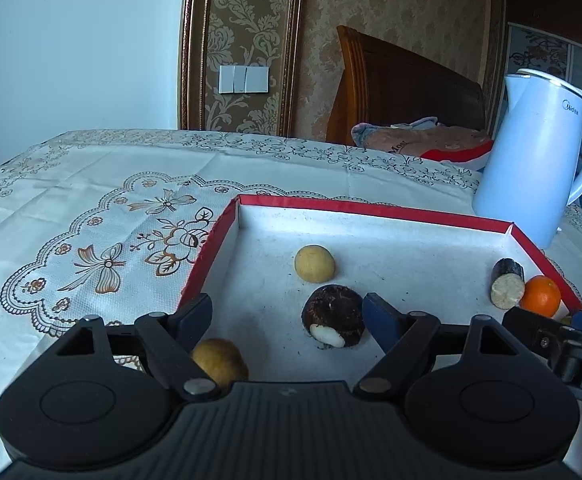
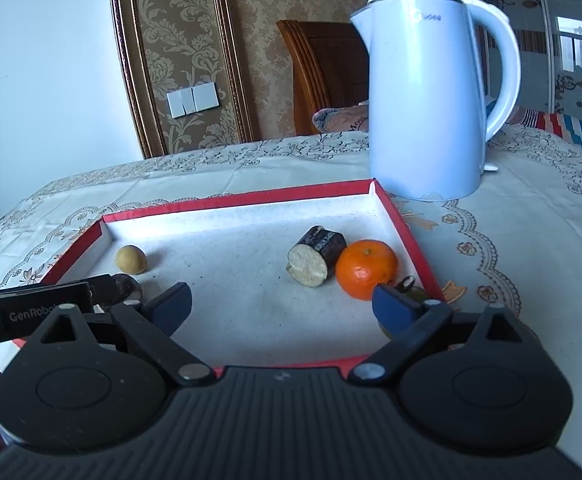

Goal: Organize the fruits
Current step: 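Withdraw both open grippers from the tray toward the remaining produce, then move the right gripper to another eggplant piece while the left approaches the orange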

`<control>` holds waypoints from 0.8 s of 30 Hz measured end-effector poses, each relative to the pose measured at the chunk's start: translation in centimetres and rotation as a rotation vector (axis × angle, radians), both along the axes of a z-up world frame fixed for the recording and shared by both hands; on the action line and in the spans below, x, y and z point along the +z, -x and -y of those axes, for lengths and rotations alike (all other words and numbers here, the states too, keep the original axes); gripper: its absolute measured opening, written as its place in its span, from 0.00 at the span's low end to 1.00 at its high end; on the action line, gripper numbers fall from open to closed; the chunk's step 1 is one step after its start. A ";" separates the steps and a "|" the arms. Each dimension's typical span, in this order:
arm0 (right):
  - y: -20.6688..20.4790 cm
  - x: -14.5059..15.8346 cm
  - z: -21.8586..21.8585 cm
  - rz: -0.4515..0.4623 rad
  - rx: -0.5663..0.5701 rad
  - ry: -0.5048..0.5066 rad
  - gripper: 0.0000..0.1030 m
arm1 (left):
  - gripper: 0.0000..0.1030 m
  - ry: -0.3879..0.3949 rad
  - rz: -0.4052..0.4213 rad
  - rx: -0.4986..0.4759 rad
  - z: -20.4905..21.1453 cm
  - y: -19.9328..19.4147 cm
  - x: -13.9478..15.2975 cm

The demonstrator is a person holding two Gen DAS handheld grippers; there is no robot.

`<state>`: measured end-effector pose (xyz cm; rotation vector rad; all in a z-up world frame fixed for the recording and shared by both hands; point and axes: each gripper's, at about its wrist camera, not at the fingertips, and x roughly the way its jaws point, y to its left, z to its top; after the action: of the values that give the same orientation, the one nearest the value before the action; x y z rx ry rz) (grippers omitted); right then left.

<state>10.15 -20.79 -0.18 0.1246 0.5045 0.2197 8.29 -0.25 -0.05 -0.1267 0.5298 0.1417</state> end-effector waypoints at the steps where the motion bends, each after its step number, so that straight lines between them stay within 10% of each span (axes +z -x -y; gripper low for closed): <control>1: 0.3 0.1 0.1 0.005 0.000 -0.006 0.95 | 0.80 -0.003 0.006 0.001 0.0 0.2 0.1; 24: 8.2 0.2 1.4 0.112 0.052 0.108 1.00 | 0.80 -0.051 0.061 -0.105 0.8 5.7 0.1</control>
<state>1.95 -22.20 -0.01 -0.0064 0.4079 0.2484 2.62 -1.07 0.06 -0.0533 0.4710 0.0483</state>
